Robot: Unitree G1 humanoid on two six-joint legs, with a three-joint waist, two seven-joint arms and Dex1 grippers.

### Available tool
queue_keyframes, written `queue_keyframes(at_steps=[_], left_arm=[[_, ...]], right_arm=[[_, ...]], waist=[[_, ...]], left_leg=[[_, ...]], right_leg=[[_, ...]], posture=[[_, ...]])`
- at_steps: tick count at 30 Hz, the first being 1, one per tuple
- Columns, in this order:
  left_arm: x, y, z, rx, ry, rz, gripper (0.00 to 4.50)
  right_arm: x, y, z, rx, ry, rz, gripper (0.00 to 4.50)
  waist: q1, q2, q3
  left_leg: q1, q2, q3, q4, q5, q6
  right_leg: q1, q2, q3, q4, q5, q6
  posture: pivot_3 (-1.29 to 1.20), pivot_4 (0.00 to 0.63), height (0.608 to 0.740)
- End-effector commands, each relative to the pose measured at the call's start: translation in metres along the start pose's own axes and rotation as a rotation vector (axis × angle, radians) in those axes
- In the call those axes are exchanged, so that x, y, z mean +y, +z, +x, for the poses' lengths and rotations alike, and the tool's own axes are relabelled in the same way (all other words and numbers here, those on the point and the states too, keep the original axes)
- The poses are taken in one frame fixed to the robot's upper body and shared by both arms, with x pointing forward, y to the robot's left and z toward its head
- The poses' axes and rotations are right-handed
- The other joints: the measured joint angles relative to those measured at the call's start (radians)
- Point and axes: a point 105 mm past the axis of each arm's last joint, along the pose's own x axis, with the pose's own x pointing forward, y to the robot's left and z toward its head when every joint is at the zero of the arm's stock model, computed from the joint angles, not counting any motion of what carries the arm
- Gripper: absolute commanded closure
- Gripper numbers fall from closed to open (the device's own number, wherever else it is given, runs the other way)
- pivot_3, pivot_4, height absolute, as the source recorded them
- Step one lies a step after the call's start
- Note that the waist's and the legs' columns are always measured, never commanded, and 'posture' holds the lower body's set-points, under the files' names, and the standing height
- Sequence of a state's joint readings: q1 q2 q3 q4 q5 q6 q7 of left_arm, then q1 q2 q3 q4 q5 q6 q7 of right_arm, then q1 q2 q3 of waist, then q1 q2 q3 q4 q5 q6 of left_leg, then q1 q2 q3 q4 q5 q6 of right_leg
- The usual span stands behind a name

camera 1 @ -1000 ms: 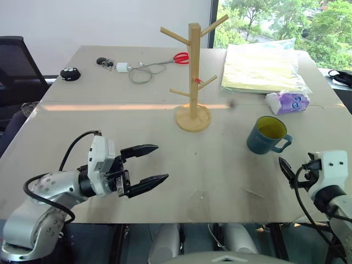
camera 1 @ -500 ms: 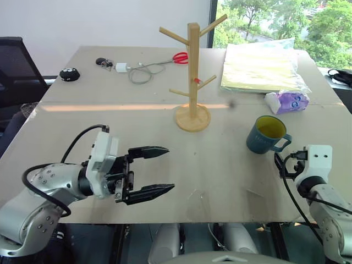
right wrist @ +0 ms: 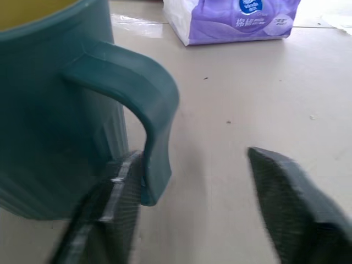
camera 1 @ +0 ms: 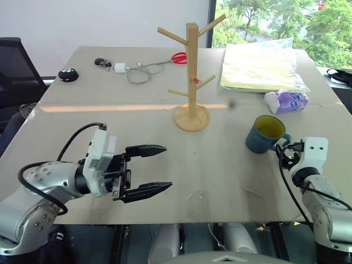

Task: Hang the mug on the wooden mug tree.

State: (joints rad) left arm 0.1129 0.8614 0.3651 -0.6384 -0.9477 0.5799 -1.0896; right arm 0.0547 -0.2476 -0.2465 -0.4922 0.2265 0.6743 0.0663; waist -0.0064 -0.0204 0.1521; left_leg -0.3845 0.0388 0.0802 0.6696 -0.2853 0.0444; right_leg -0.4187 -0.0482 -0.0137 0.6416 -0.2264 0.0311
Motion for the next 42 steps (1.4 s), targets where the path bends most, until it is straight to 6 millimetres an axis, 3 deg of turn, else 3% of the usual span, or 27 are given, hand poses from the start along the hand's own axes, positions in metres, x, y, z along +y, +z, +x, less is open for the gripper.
queue_keyframes(at_steps=[1,3,6,8,14,20,27,35,42], left_arm=[[-0.005,0.009,-0.001,-0.032,-0.01,0.026,0.0],[-0.006,0.008,0.0,-0.036,-0.009,0.019,0.0],[-0.008,0.01,0.0,-0.072,-0.008,-0.022,0.0],[-0.004,0.012,-0.002,-0.124,0.047,-0.036,0.0],[0.02,0.001,-0.035,-0.227,0.346,-0.042,0.0],[0.021,-0.007,-0.06,-0.213,0.414,-0.033,0.0],[0.018,-0.012,-0.066,-0.213,0.44,-0.03,0.0],[0.009,-0.009,-0.071,-0.241,0.405,-0.038,0.0],[0.005,-0.006,-0.087,-0.246,0.397,-0.039,0.0]], right_arm=[[0.001,0.012,0.001,-0.051,0.0,-0.016,3.58],[0.001,0.014,0.001,-0.055,0.01,-0.02,4.46],[0.001,0.025,0.0,-0.09,0.079,-0.05,4.46],[0.011,0.044,-0.003,-0.142,0.207,-0.084,4.46],[0.066,0.101,-0.013,-0.22,0.594,-0.201,4.46],[0.122,0.147,-0.015,-0.201,0.725,-0.378,4.46],[0.156,0.163,-0.008,-0.141,0.666,-0.445,4.46],[0.166,0.186,0.0,-0.178,0.618,-0.44,4.46],[0.184,0.197,-0.009,-0.205,0.701,-0.439,4.46]], waist=[[-0.003,0.0,0.0],[-0.004,0.0,0.0],[-0.005,0.0,0.0],[-0.005,0.001,0.001],[-0.015,0.001,0.001],[-0.006,0.0,0.001],[-0.004,-0.003,-0.001],[-0.009,-0.002,0.0],[-0.013,-0.002,0.0]], left_leg=[[0.0,0.0,0.0,0.0,0.0,0.0],[0.0,0.0,0.0,0.0,0.0,0.0],[0.0,0.0,0.0,0.0,0.0,0.0],[0.0,0.0,0.001,0.0,0.0,0.0],[0.002,0.001,0.001,0.0,0.0,0.0],[0.0,0.002,0.0,0.0,0.0,0.0],[-0.016,-0.002,-0.002,0.001,0.003,-0.004],[-0.016,-0.001,-0.002,0.001,0.002,-0.004],[-0.015,0.0,-0.002,0.001,0.002,-0.003]], right_leg=[[0.0,0.0,0.0,0.0,0.0,0.0],[0.0,0.0,0.0,0.0,0.0,-0.001],[0.0,0.0,0.0,0.0,0.0,-0.001],[0.0,-0.001,0.001,0.0,0.0,0.0],[0.001,0.002,0.002,0.0,0.001,-0.001],[-0.002,0.002,0.0,0.001,0.001,-0.003],[-0.012,-0.004,-0.004,0.0,0.002,-0.002],[-0.013,-0.004,-0.006,0.0,0.003,-0.001],[-0.013,-0.003,-0.006,0.001,0.003,-0.001]], posture=[[0.0,0.15,0.74],[0.0,0.15,0.74],[0.0,0.15,0.74],[0.0,0.15,0.74],[0.0,0.15,0.74],[0.0,0.15,0.74],[0.0,0.15,0.74],[0.0,0.15,0.74],[0.0,0.15,0.74]])
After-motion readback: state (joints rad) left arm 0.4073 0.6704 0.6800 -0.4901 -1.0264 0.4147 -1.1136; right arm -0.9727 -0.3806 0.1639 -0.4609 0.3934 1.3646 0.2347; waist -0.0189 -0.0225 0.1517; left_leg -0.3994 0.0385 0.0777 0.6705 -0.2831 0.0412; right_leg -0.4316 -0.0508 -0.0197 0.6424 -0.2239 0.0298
